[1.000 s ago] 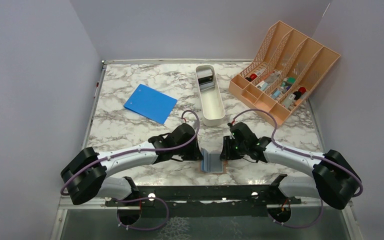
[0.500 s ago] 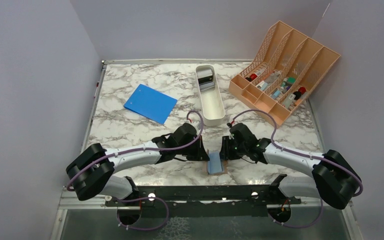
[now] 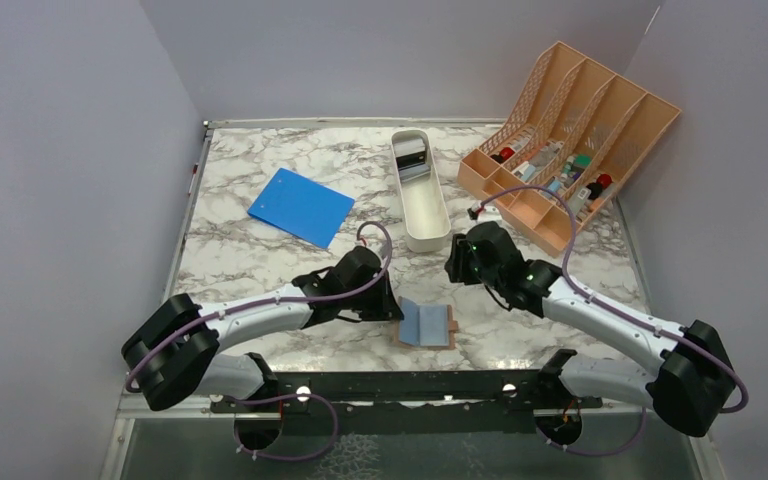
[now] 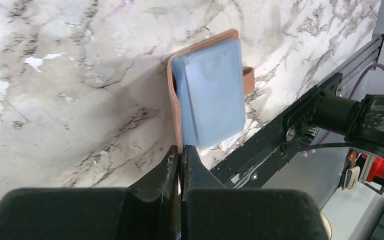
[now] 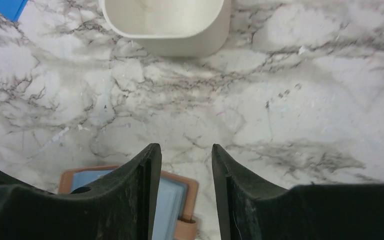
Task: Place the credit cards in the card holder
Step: Move the storage box to the center of the board.
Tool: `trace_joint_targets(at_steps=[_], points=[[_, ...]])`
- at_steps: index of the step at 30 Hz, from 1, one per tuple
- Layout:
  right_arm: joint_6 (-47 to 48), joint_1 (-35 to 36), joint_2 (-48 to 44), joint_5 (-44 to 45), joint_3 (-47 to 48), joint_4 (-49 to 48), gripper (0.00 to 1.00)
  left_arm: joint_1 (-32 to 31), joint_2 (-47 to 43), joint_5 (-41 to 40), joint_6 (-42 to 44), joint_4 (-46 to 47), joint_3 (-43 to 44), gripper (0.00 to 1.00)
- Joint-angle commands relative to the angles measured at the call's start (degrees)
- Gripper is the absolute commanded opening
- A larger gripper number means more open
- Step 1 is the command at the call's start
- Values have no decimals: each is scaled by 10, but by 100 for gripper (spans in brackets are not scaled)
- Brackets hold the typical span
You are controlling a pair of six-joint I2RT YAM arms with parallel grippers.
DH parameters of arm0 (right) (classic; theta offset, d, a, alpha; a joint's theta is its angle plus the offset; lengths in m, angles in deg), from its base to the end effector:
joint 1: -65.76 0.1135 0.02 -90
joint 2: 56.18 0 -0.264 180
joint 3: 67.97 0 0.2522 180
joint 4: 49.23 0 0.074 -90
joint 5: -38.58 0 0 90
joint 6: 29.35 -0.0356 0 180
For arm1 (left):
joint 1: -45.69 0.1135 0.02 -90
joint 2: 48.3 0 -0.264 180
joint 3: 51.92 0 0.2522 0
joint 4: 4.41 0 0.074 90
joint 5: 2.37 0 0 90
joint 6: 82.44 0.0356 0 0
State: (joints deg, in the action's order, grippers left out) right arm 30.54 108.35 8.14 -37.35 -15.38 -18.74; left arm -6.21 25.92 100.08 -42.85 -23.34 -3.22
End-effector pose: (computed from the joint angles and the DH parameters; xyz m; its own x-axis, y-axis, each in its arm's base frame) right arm 0.1773 0.1512 0.2272 -0.6908 0.0260 -0.7226 -0.2050 0.9513 0.2302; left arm 0.1503 -0.2042 0.1827 -0.9407 -0.0198 -0.3386 0.2172 0.7315 -0.6463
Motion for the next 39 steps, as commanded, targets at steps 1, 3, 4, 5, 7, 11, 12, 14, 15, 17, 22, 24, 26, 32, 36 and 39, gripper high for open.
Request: trace_joint_targets(at_steps=[1, 3, 4, 5, 7, 11, 12, 14, 15, 17, 22, 24, 26, 32, 36, 39], points=[[99, 3, -3, 62, 26, -42, 46, 23, -4, 27, 3, 35, -21, 4], [148, 3, 8, 61, 43, -78, 46, 31, -3, 32, 4, 46, -31, 5], [179, 3, 20, 63, 54, -97, 46, 35, -2, 36, 4, 52, -37, 6], [226, 3, 35, 59, 66, -118, 46, 40, -1, 43, 3, 57, -42, 8], [317, 3, 83, 53, 91, -162, 47, 52, 2, 57, 2, 67, -51, 13], [406, -14, 180, 86, 164, -191, 47, 68, 2, 86, 2, 96, -63, 21], [428, -25, 188, 58, 174, -209, 47, 69, 2, 88, 4, 98, -61, 22], [480, -50, 205, -10, 191, -238, 47, 70, 4, 93, 8, 98, -57, 27], [512, -59, 221, -40, 200, -253, 47, 72, 7, 95, 12, 98, -55, 28], [585, -68, 250, -72, 209, -295, 49, 76, 16, 103, 15, 103, -55, 29], [608, -127, 332, -168, 272, -292, 49, 85, 47, 139, 11, 150, -69, 0], [653, -139, 357, -200, 295, -289, 51, 88, 53, 146, 4, 162, -76, 0], [694, -159, 375, -277, 312, -283, 52, 90, 50, 150, 1, 172, -84, 0], [771, -203, 455, -402, 405, -225, 54, 97, 13, 117, 23, 131, -81, 0], [856, -205, 501, -433, 441, -194, 57, 106, -10, 96, 43, 108, -76, 0], [907, -204, 530, -444, 465, -170, 59, 108, -24, 80, 59, 91, -75, 0]])
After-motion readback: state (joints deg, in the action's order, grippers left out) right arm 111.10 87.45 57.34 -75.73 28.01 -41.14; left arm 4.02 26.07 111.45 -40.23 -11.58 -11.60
